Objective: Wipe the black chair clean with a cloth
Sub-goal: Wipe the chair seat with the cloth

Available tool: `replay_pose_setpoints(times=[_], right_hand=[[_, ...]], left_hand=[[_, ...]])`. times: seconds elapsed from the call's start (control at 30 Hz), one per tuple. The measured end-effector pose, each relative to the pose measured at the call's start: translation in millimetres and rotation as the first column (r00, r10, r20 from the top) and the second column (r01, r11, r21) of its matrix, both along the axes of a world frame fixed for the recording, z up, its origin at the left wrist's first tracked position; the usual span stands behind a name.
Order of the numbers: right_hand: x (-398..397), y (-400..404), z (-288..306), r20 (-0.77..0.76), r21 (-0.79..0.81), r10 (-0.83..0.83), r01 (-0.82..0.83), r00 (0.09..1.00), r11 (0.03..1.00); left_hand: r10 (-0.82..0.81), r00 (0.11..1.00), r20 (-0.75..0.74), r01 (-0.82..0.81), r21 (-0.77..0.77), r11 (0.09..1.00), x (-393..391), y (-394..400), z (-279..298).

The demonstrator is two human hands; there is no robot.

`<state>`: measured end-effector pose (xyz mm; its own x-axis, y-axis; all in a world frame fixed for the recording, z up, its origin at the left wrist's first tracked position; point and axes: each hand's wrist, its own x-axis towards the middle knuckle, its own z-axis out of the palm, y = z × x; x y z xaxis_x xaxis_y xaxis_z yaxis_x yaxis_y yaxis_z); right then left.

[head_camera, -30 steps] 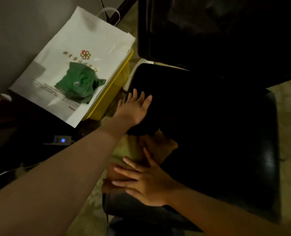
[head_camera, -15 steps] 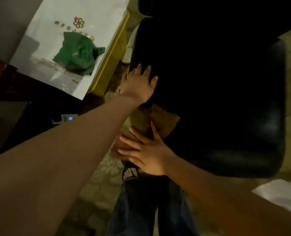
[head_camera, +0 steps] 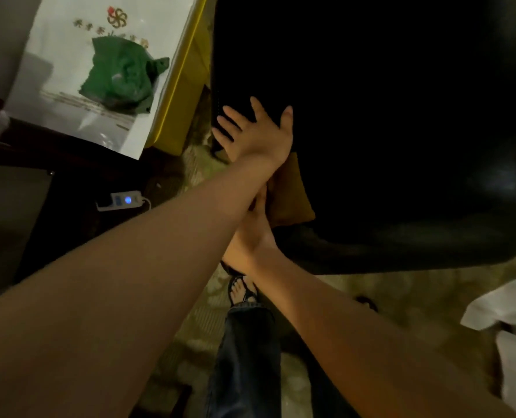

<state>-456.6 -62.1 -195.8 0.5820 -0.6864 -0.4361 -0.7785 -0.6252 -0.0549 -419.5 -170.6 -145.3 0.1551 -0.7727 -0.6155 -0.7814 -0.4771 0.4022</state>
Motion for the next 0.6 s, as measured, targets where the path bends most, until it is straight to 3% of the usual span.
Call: replay_pose_setpoints(times=[0.03, 0.1, 0.27, 0.33, 0.43, 0.53, 0.6], right_hand=[[-14.5, 14.5, 14.1, 0.148, 0.114, 0.1, -0.118, 0.984, 0.987], [-55.3, 39.8, 29.7, 0.294, 0.07, 0.116, -0.142, 0.949, 0.987], [-185.0, 66.1, 2.2, 0.21, 0.07, -0.079, 0.065, 0.975, 0.995], [-214.8, 56.7, 2.4, 0.139, 0.067, -0.231, 0.223, 0.963, 0.972], [-185.9, 33.2, 4.2, 0.16, -0.007, -0.296, 0.301, 0.942, 0.954], [-111.6, 14.5, 9.8, 0.268, 0.012, -0.116, 0.117, 0.956, 0.993], [-85.9, 6.6, 17.1, 0.254, 0.006, -0.011, 0.009, 0.967, 1.0]], left_hand=[[0.018, 1.0, -0.007, -0.018, 0.02, 1.0, -3.8, -3.4, -0.4], [0.061, 0.998, -0.024, -0.059, 0.069, 0.996, -10.6, -8.8, -0.7], [0.149, 0.985, 0.088, -0.159, 0.115, 0.981, -29.3, -10.3, -2.0], [0.161, 0.981, 0.11, -0.171, 0.087, 0.981, -33.7, -7.3, -6.5], [0.187, 0.973, 0.133, -0.195, 0.05, 0.979, -35.6, -3.9, -10.1], [0.198, 0.973, 0.122, -0.199, -0.006, 0.98, -41.8, 1.2, -9.4], [0.151, 0.984, 0.095, -0.147, -0.052, 0.988, -52.4, 5.0, -10.3]])
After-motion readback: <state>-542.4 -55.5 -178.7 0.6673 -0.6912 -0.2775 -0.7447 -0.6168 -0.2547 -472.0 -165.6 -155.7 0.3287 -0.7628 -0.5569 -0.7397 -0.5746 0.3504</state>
